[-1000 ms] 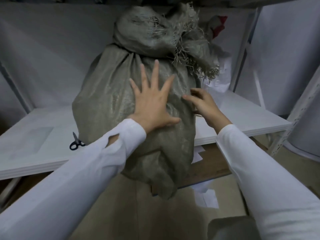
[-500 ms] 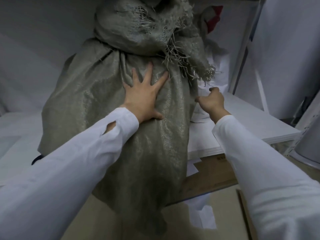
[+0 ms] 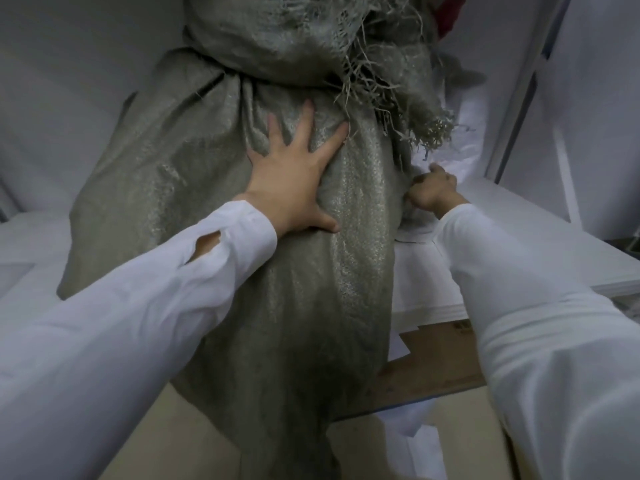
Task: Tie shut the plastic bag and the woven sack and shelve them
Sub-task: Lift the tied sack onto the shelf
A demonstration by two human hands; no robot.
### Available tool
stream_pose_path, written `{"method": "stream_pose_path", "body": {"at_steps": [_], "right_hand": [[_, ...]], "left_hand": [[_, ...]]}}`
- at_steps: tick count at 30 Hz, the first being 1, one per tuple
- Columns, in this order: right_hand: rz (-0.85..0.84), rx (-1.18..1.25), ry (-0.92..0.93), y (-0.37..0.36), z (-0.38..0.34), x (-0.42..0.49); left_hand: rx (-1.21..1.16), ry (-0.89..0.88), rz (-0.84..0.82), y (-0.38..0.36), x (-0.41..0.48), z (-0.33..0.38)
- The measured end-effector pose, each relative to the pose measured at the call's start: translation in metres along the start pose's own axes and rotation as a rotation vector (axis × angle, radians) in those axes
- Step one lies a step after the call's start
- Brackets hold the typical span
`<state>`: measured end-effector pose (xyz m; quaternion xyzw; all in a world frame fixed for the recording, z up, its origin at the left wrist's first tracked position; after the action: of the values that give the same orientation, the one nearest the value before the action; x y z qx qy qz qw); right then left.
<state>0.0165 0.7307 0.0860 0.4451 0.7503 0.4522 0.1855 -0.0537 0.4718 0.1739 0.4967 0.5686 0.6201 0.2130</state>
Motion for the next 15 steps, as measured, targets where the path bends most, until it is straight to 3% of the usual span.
{"method": "stream_pose_path", "body": {"at_steps": [6,11,15], "right_hand": [[0.032,0.038,-0.064,0.010,0.022,-0.003],[0.126,0.089,-0.258,0.048,0.075,-0.013],[0.092,-0.021,-0.086,0.046,0.070,-0.027]], "left_hand": [[-0.002,0.004,-0.002,0.001,0.000,0.000],[0.004,-0.009,-0.012,-0.002,0.001,0.001],[0.019,-0.009,-0.008,-0.001,0.002,0.004]]}}
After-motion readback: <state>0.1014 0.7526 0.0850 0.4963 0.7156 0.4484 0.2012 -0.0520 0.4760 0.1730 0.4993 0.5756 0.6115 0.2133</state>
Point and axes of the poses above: each hand's wrist, its own x-axis towards the middle knuckle, its own y-axis out of the back of the hand, z = x × y, the point moved 10 cm from there along x, towards the middle knuckle, and after that the axes turned 1 degree about -y, right-handed, at the moved point
